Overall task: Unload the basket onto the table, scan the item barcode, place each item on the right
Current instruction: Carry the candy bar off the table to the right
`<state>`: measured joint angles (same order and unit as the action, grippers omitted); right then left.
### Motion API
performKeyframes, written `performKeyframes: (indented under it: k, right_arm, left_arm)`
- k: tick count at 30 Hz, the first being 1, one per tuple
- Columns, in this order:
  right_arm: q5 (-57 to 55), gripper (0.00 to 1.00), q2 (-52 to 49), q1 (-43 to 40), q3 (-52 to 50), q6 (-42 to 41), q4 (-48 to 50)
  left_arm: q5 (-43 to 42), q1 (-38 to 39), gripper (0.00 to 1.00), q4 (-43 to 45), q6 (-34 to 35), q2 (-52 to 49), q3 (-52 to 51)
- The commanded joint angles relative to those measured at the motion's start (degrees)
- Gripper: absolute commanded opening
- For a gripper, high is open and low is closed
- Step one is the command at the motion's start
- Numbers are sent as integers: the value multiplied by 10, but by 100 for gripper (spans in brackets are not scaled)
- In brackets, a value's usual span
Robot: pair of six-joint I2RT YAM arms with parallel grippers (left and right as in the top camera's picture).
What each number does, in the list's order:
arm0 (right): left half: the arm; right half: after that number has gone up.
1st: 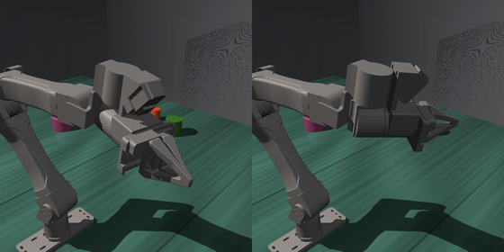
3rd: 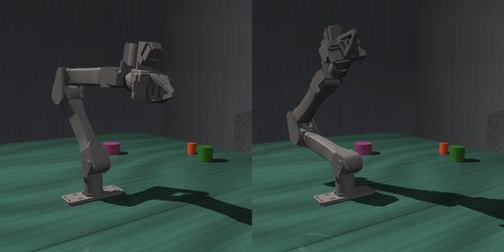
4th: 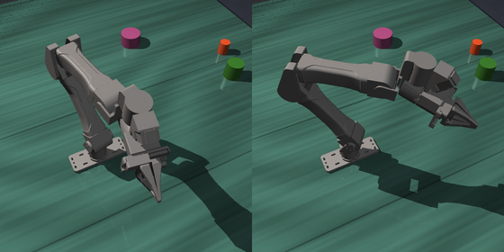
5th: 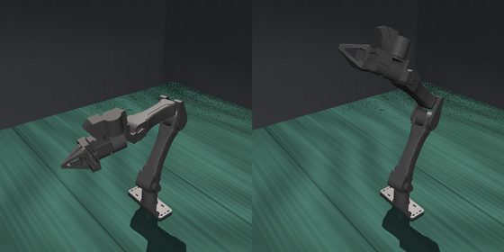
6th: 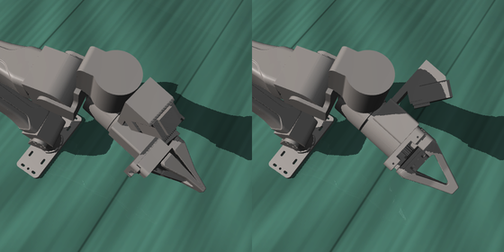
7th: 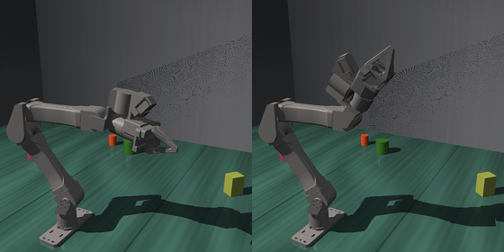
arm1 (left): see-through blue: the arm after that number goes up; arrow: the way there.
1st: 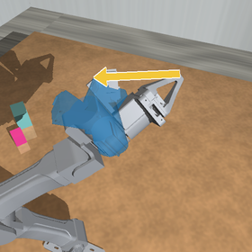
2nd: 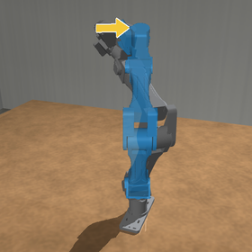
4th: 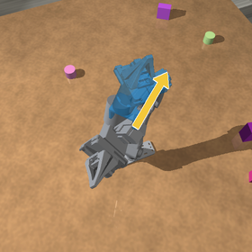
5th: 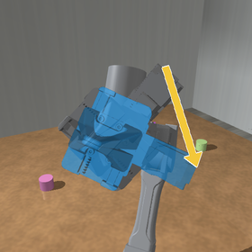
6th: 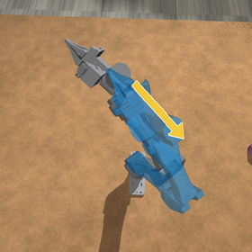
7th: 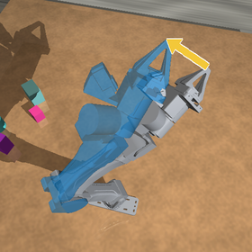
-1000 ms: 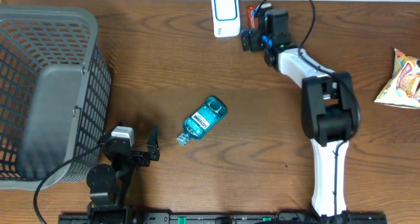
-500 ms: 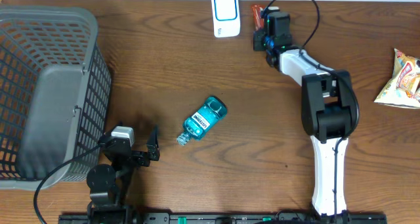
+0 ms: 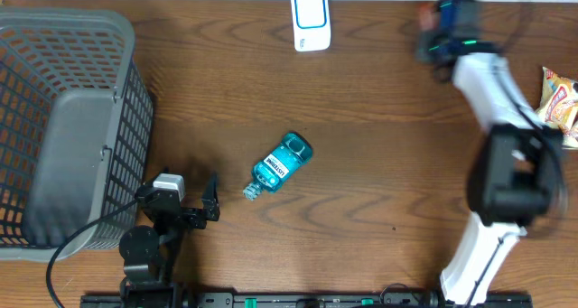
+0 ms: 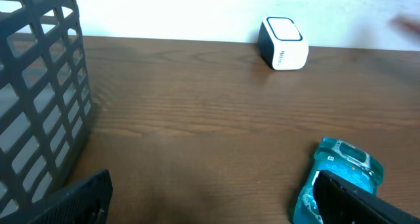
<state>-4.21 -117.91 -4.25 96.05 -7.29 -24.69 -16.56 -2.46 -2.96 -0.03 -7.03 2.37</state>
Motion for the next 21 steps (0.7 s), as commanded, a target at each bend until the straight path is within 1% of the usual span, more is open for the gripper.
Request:
performKeyframes:
  k: [1, 6, 10, 18, 21]
  right_arm:
    - [-99, 1, 79, -41, 6, -8, -26]
    - [-191, 1, 104, -111, 6, -9, -75]
    - [-212, 1, 96, -174, 6, -17, -112]
    - [-212, 1, 92, -285, 6, -126, -210]
    - [-212, 1, 91, -320, 5, -199, -250]
  left_arm:
    - [-3, 0, 98, -8, -3, 1, -16]
    - [-3, 0, 98, -8, -3, 1, -16]
    - [-3, 0, 98, -8, -3, 1, -16]
    - [-3, 0, 98, -8, -3, 1, -16]
    - [-3, 0, 98, -8, -3, 1, -16]
